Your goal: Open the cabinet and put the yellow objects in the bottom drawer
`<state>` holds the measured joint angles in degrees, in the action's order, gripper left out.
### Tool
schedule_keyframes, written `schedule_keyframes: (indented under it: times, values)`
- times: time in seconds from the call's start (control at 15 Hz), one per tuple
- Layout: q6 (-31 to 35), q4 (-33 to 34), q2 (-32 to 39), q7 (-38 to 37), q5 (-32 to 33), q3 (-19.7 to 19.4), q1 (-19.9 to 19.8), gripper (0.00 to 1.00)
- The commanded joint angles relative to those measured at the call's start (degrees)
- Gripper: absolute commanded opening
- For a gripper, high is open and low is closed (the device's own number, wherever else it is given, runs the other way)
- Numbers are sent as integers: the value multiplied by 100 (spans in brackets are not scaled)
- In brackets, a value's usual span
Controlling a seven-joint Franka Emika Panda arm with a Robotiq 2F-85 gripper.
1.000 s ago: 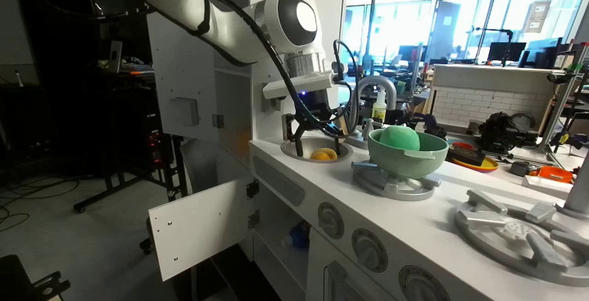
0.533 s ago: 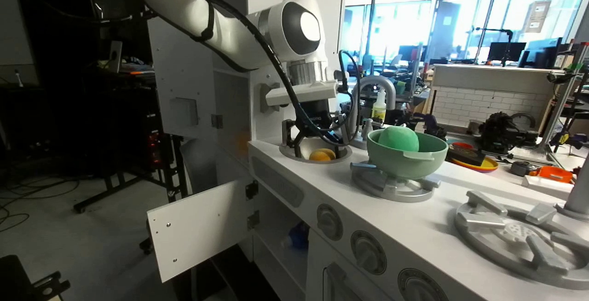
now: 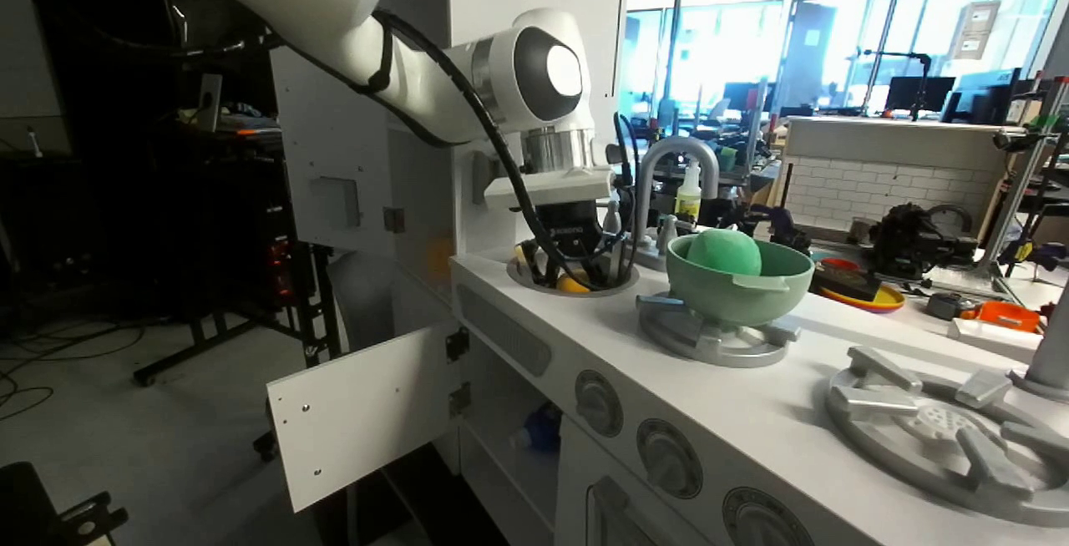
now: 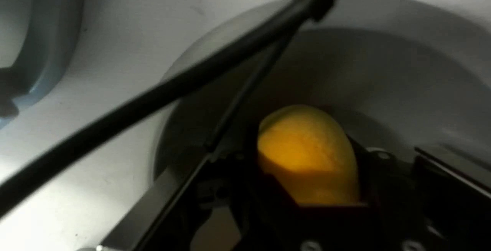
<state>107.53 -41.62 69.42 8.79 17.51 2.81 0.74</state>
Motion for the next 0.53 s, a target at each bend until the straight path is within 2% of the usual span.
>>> schedule_keyframes:
  times: [0.0,0.13,0.2,0.47]
  values:
    - [103,-17,-25,181,-66,102,-51,15]
    - [164,-161,-187,274,-60,117,-81,3]
    - [200,-246,-278,308,-56,119,-94,6]
    - [613,-635,-653,476,-60,154,-189,6]
